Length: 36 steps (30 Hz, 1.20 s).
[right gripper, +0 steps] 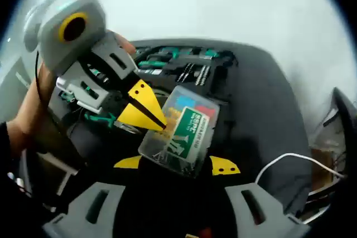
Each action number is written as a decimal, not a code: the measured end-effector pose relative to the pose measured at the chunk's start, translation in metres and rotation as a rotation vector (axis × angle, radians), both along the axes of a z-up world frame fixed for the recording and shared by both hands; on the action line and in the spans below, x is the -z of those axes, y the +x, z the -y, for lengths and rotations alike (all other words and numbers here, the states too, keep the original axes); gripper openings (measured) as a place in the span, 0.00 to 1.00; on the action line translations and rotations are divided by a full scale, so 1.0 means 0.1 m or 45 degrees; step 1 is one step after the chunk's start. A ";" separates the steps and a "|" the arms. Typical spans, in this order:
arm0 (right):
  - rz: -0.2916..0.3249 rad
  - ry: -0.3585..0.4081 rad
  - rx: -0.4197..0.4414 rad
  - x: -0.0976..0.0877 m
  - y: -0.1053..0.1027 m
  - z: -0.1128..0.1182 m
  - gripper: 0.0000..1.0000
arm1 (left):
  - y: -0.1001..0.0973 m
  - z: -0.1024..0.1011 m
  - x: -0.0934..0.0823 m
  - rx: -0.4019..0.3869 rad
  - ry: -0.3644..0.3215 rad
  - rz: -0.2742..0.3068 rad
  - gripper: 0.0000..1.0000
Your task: Pick up the tools and put them into their designated positions in the toolbox.
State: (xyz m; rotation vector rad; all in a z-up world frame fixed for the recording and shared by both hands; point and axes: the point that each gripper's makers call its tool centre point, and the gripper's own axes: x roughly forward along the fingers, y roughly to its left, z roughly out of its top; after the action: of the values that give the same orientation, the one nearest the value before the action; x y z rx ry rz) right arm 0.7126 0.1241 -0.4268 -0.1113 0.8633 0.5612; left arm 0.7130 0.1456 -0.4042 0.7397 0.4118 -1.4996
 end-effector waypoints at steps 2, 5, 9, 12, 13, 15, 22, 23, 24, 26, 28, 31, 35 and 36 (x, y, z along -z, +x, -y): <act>-0.075 -0.032 0.000 0.02 0.00 0.00 0.43 | -0.02 -0.02 0.00 0.001 -0.015 0.009 0.04; -0.176 -0.004 -0.063 0.06 0.00 -0.04 0.43 | -0.04 -0.05 -0.03 0.012 -0.020 0.029 0.04; -0.072 0.074 -0.162 0.06 0.11 -0.18 0.48 | 0.09 -0.20 -0.11 -0.086 -0.046 0.070 0.04; 0.176 0.016 -0.193 -0.02 0.11 -0.16 0.41 | 0.19 -0.49 -0.07 -0.154 -0.014 0.023 0.04; 0.224 0.023 -0.210 -0.03 0.08 -0.18 0.39 | 0.22 -0.51 -0.06 -0.181 -0.038 -0.001 0.04; 0.202 0.106 -0.116 0.00 0.06 -0.18 0.40 | 0.11 -0.47 0.00 -0.153 -0.067 -0.114 0.04; -0.030 0.204 0.001 0.07 0.05 -0.26 0.47 | 0.09 -0.45 -0.05 -0.116 0.036 0.051 0.04; -0.014 0.248 0.007 0.05 0.10 -0.33 0.48 | 0.14 -0.44 -0.16 -0.135 0.006 0.074 0.04; 0.031 0.202 -0.113 0.11 0.11 -0.33 0.49 | 0.16 -0.41 -0.25 -0.145 -0.025 0.083 0.04; 0.085 0.222 -0.103 0.09 0.08 -0.34 0.50 | 0.09 -0.36 -0.25 -0.145 -0.033 0.034 0.04; 0.220 0.247 -0.152 0.02 0.06 -0.36 0.47 | 0.08 -0.47 -0.05 -0.114 0.113 0.071 0.04; 0.288 0.265 -0.172 -0.01 0.07 -0.34 0.43 | 0.13 -0.55 0.14 -0.087 0.200 0.133 0.04; 0.332 0.390 -0.110 -0.02 0.08 -0.38 0.42 | 0.02 -0.45 0.15 -0.076 0.120 0.001 0.04; 0.400 0.389 -0.105 -0.08 0.09 -0.36 0.42 | 0.02 -0.46 0.18 -0.058 0.173 0.037 0.04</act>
State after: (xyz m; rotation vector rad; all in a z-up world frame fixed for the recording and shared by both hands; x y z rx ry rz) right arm 0.7216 0.1605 -0.4190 0.0433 0.4624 0.7249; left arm 0.7147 0.1916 -0.4223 0.8527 0.5091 -1.4263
